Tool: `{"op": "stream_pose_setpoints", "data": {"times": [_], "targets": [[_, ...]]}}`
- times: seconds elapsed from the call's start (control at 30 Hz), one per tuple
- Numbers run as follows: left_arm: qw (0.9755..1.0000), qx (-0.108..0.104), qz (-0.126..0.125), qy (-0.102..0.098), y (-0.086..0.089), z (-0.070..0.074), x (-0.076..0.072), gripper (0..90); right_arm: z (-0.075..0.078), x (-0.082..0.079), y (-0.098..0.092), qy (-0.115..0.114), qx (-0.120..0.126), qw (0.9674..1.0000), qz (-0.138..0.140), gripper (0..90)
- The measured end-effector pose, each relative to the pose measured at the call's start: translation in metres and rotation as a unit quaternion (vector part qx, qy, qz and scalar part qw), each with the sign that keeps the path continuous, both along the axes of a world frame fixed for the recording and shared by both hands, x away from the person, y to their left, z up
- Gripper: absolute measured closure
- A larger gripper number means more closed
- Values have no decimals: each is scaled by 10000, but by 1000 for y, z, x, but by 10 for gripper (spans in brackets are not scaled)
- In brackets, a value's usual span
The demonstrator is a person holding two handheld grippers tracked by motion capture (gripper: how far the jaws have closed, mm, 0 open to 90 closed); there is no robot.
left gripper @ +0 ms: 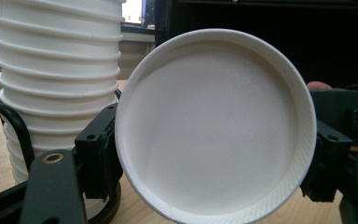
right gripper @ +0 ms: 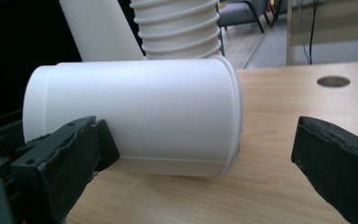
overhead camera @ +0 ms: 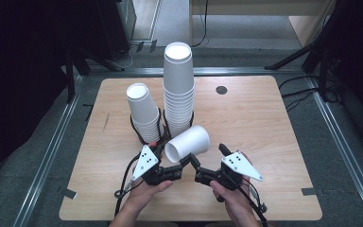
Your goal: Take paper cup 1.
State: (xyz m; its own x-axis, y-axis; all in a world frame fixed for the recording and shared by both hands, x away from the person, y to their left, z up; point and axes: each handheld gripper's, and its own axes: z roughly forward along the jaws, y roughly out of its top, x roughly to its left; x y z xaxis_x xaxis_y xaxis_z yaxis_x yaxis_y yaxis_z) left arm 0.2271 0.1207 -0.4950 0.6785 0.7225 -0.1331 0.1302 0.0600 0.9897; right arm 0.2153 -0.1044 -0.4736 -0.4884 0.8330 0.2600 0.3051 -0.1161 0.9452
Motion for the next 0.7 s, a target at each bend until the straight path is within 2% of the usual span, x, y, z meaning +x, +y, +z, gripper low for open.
{"op": "stream_pose_setpoints", "data": {"times": [0.13, 0.23, 0.4, 0.47, 0.57, 0.7], "targets": [[10000, -56, 22, -32, 1, -1, 0, 229, 2, 2, -2, 339, 214, 9990, -189, 0], [9999, -83, 49, -73, 0, -2, 0, 229, 3, 3, -3, 545, 527, 9969, -207, 0], [9999, -121, 56, -107, -2, -4, 0, 229, 6, 2, -2, 752, 965, 9925, -20, 0], [9998, -128, 55, -126, -4, -4, -1, 229, 8, 2, -2, 816, 1122, 9903, -110, 0], [9998, -131, 60, -163, -6, -5, -1, 229, 10, 4, -4, 1039, 1497, 9830, -227, 0], [9997, -161, 57, -198, -5, -4, -2, 229, 11, 7, -6, 1322, 2000, 9703, -332, 0]]}}
